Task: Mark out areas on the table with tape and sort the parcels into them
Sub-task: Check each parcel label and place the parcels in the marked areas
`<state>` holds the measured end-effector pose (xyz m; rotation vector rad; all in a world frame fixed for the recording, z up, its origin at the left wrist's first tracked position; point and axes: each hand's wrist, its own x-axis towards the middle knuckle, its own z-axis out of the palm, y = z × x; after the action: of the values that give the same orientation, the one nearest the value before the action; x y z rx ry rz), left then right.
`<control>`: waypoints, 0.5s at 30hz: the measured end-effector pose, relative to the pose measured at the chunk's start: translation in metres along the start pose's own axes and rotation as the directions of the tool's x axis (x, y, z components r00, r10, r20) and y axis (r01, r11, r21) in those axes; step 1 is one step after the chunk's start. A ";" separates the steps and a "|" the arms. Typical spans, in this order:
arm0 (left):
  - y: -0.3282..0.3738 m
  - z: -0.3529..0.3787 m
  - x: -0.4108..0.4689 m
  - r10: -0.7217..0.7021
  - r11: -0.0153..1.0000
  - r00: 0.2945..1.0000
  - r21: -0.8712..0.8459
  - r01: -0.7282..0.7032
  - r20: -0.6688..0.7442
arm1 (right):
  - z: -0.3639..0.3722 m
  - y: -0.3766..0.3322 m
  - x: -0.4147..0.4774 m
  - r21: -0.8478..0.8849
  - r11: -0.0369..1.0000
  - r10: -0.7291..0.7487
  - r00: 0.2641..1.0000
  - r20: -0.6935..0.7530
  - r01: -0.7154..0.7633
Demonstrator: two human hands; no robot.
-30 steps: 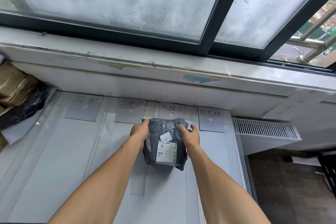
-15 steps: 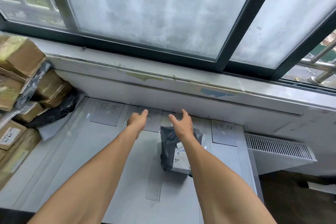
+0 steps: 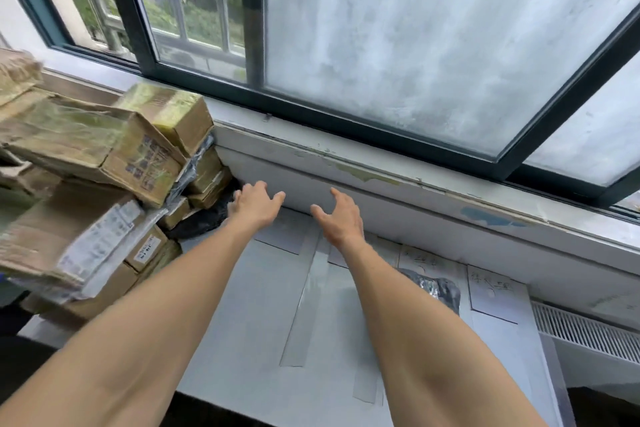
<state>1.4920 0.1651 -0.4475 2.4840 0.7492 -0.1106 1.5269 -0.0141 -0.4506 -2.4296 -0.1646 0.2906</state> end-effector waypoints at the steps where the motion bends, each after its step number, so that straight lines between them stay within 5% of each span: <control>1: -0.008 -0.010 0.003 0.026 0.998 0.999 0.059 -0.025 -0.019 | 0.004 -0.011 0.002 -0.039 0.999 -0.028 1.000 0.001 0.028; 6: -0.048 -0.062 0.012 0.112 0.972 0.991 0.218 -0.093 -0.074 | 0.025 -0.074 0.007 -0.172 0.973 -0.152 0.988 0.027 0.154; 15: -0.081 -0.170 0.010 0.267 0.944 0.945 0.248 -0.217 -0.189 | 0.050 -0.184 0.006 -0.259 0.907 -0.334 0.942 0.036 0.331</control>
<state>1.4444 0.3151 -0.3435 2.8170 0.5319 0.1852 1.5127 0.1584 -0.3700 -2.6051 -0.6435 0.1065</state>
